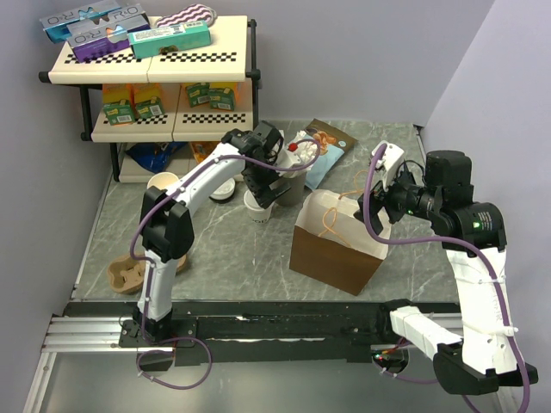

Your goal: Pack the takeout coffee

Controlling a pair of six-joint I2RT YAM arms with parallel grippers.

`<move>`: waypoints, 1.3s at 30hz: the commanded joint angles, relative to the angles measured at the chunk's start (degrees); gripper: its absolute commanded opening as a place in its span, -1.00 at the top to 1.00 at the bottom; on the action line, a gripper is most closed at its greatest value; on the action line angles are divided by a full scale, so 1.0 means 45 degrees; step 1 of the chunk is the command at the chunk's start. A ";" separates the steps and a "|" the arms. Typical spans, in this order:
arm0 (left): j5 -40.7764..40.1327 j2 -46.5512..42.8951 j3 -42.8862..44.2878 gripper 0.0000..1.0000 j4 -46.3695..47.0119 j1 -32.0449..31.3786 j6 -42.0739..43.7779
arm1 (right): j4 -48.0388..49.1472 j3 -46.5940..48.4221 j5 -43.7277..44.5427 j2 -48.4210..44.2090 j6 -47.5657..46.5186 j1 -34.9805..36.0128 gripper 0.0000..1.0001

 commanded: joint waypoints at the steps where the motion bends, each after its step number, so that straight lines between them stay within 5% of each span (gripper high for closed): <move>1: 0.0157 0.0025 0.0504 -0.99 -0.0190 0.0053 -0.0340 | 0.0203 -0.0048 -0.0173 -0.0181 0.0010 -0.0129 -0.99; 29: 0.0274 -0.0267 0.0659 -0.32 -0.0872 0.0072 -0.0692 | 0.0359 -0.0204 -0.0271 -0.0376 0.0088 -0.0188 -0.99; 32: 0.0294 -0.0657 0.0680 -0.10 -0.1107 0.0072 -0.0692 | 0.0379 -0.0146 -0.0173 -0.0376 0.0088 -0.0187 -0.99; 37: 0.0060 -0.2196 -0.0744 0.87 -0.0874 0.0072 -0.0575 | 0.0340 -0.0106 -0.0056 -0.0279 0.0088 -0.0188 -0.99; 39: 0.0040 -0.2648 -0.1348 0.99 -0.0931 0.0072 -0.0497 | 0.0262 -0.0067 0.0021 -0.0123 -0.0029 -0.0188 -0.99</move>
